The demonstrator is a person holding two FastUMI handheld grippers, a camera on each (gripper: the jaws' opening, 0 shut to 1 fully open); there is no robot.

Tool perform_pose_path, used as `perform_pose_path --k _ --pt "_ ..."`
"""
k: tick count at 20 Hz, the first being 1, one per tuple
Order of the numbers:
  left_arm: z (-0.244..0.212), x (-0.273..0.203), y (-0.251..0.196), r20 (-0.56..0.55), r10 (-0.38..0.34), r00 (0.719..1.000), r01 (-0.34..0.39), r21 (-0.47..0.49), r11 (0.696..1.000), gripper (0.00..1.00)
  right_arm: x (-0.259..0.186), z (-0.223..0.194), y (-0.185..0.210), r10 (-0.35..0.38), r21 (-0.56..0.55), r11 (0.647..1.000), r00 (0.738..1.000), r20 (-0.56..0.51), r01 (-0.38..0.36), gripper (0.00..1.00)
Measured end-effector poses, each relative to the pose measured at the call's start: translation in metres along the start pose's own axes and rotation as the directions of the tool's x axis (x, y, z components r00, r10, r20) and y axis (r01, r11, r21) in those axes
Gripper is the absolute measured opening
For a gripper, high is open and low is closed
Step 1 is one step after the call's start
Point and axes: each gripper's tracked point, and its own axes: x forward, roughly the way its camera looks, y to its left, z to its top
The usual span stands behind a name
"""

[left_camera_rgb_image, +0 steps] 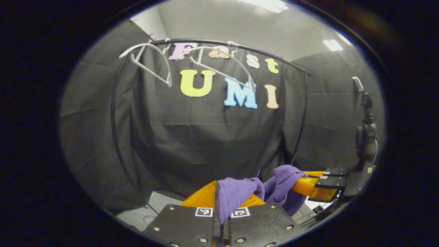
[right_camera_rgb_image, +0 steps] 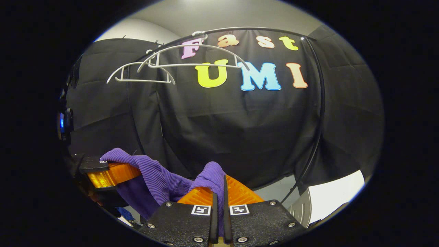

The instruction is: Grasp the clothes on the hanger with both hands and then place them into the laundry hamper below.

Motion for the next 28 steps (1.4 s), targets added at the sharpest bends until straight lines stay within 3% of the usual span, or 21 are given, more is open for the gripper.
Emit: perform_pose_path --k 6,13,15,17,19,20,21,22,23,26,28 --pt "-0.072 0.012 0.007 -0.151 0.046 0.987 -0.046 0.004 0.999 0.0 0.009 -0.063 -0.006 -0.012 -0.02 1.0 0.989 -0.148 0.009 0.07" --pt "-0.151 0.016 0.018 -0.315 0.086 0.945 -0.085 0.019 0.996 0.0 0.017 -0.122 -0.013 -0.029 -0.029 0.999 0.952 -0.306 0.021 0.1" --pt "-0.166 0.015 0.021 -0.353 0.099 0.93 -0.096 0.026 0.995 0.0 0.013 -0.137 -0.015 -0.029 -0.04 0.999 0.94 -0.339 0.017 0.11" --pt "-0.179 0.012 0.024 -0.382 0.111 0.918 -0.106 0.035 0.994 0.08 0.01 -0.149 -0.014 -0.028 -0.049 0.999 0.929 -0.369 0.011 0.13" --pt "-0.183 0.011 0.024 -0.402 0.114 0.908 -0.111 0.03 0.993 0.03 0.006 -0.16 -0.014 -0.03 -0.062 0.998 0.92 -0.39 0.006 0.15" --pt "-0.186 0.009 0.024 -0.411 0.117 0.904 -0.115 0.029 0.993 0.07 0.005 -0.167 -0.012 -0.018 -0.059 0.998 0.912 -0.409 -0.007 0.14" --pt "-0.186 0.007 0.024 -0.418 0.118 0.901 -0.118 0.026 0.993 0.07 0.002 -0.169 -0.011 -0.011 -0.055 0.998 0.908 -0.419 -0.013 0.22" --pt "-0.186 0.002 0.023 -0.417 0.123 0.9 -0.124 0.025 0.992 0.11 0.0 -0.17 -0.012 -0.016 -0.058 0.998 0.906 -0.423 -0.01 0.34" --pt "-0.183 0.001 0.023 -0.404 0.125 0.906 -0.125 0.026 0.992 0.29 0.0 -0.17 -0.013 -0.016 -0.059 0.998 0.909 -0.416 -0.009 0.43" --pt "-0.172 -0.005 0.022 -0.38 0.138 0.915 -0.134 0.036 0.99 0.82 -0.003 -0.158 -0.013 -0.03 -0.071 0.997 0.925 -0.38 0.004 0.83" --pt "-0.165 -0.009 0.023 -0.355 0.15 0.923 -0.144 0.044 0.989 0.84 -0.007 -0.148 -0.013 -0.043 -0.082 0.997 0.936 -0.35 0.016 0.94"
